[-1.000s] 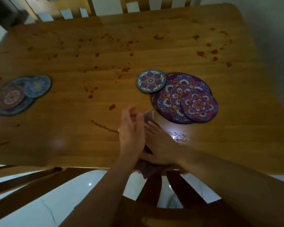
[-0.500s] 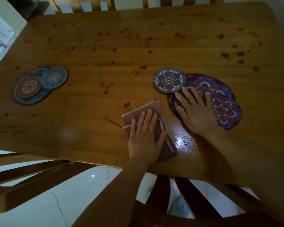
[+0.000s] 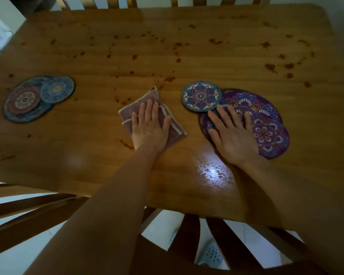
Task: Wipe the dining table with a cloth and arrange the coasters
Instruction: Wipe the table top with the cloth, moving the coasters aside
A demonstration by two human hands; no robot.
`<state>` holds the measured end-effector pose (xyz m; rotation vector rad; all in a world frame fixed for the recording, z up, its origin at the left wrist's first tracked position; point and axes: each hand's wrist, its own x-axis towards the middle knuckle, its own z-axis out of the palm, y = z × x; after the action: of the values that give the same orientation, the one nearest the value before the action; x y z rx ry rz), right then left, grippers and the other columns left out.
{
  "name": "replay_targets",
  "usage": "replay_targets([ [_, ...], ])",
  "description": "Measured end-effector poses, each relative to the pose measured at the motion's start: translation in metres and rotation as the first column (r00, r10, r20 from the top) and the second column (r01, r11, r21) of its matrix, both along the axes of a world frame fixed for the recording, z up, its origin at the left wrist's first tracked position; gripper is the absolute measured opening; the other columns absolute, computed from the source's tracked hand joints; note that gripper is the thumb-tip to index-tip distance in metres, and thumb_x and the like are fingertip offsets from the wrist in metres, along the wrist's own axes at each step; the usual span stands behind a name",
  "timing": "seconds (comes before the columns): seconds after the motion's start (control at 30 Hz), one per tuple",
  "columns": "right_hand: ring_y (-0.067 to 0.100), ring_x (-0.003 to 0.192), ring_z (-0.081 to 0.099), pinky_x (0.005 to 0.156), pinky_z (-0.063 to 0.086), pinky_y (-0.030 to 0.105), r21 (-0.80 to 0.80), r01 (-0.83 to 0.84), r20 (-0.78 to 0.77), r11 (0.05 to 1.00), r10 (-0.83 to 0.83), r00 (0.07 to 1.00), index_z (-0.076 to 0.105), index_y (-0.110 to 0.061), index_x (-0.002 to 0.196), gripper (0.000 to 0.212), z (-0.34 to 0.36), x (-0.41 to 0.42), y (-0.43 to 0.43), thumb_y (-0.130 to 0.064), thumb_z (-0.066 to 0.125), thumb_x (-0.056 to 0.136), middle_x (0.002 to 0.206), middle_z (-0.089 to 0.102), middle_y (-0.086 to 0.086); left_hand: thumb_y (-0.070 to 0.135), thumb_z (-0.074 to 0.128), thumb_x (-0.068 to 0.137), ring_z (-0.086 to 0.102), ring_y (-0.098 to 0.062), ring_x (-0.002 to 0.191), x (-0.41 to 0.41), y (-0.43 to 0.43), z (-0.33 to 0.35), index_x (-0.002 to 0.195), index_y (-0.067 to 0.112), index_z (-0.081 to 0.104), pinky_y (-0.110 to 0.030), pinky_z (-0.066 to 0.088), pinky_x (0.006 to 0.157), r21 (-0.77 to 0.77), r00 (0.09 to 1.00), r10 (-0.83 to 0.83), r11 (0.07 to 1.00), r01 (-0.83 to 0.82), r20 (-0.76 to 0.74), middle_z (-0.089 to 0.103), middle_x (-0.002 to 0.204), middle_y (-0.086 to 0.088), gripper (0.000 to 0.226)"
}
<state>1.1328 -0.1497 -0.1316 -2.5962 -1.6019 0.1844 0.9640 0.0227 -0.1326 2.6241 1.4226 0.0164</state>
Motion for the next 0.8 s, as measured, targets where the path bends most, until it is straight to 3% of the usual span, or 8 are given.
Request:
replay_targets([
  [0.1, 0.021, 0.151, -0.004, 0.119, -0.006, 0.054, 0.007, 0.004, 0.0, 1.0, -0.004, 1.0, 0.012, -0.031, 0.155, 0.059, 0.001, -0.001, 0.0, -0.05, 0.006, 0.099, 0.164, 0.005, -0.003, 0.059, 0.011, 0.098, 0.002, -0.017, 0.151, -0.02, -0.03, 0.0, 0.156, 0.02, 0.012, -0.042, 0.001, 0.122, 0.044, 0.999, -0.029, 0.999, 0.029, 0.02, 0.008, 0.164, 0.0, 0.07],
  [0.3, 0.019, 0.151, -0.008, 0.119, -0.009, 0.053, -0.018, 0.003, -0.024, 1.0, -0.003, 1.0, 0.01, -0.033, 0.155, 0.061, 0.005, 0.0, -0.001, -0.052, 0.004, 0.098, 0.164, 0.002, -0.005, 0.065, 0.01, 0.095, 0.002, -0.011, 0.15, -0.084, -0.038, 0.004, 0.155, 0.025, 0.015, -0.046, 0.008, 0.122, 0.013, 0.94, -0.341, 0.94, 0.341, -0.005, 0.011, 0.163, 0.006, 0.072],
  [0.7, 0.018, 0.151, -0.005, 0.119, -0.005, 0.053, -0.005, 0.013, 0.006, 1.0, -0.013, 1.0, 0.013, -0.031, 0.155, 0.059, -0.001, -0.002, 0.001, -0.05, 0.008, 0.1, 0.164, 0.007, -0.004, 0.063, 0.005, 0.095, -0.002, -0.013, 0.151, -0.054, -0.004, -0.004, 0.156, 0.022, 0.011, -0.04, -0.001, 0.123, 0.06, 0.988, -0.152, 0.987, 0.151, 0.02, 0.009, 0.164, 0.004, 0.074],
  [0.8, 0.014, 0.151, 0.003, 0.12, -0.002, 0.049, 0.065, 0.048, -0.064, 0.997, -0.043, 0.997, 0.021, -0.027, 0.153, 0.059, 0.002, 0.0, 0.001, -0.052, 0.017, 0.099, 0.162, 0.017, -0.005, 0.062, 0.004, 0.095, -0.001, -0.014, 0.151, -0.042, 0.013, -0.003, 0.156, 0.022, 0.011, -0.04, -0.001, 0.122, 0.064, 0.989, -0.145, 0.988, 0.143, 0.026, 0.008, 0.164, 0.004, 0.074],
])
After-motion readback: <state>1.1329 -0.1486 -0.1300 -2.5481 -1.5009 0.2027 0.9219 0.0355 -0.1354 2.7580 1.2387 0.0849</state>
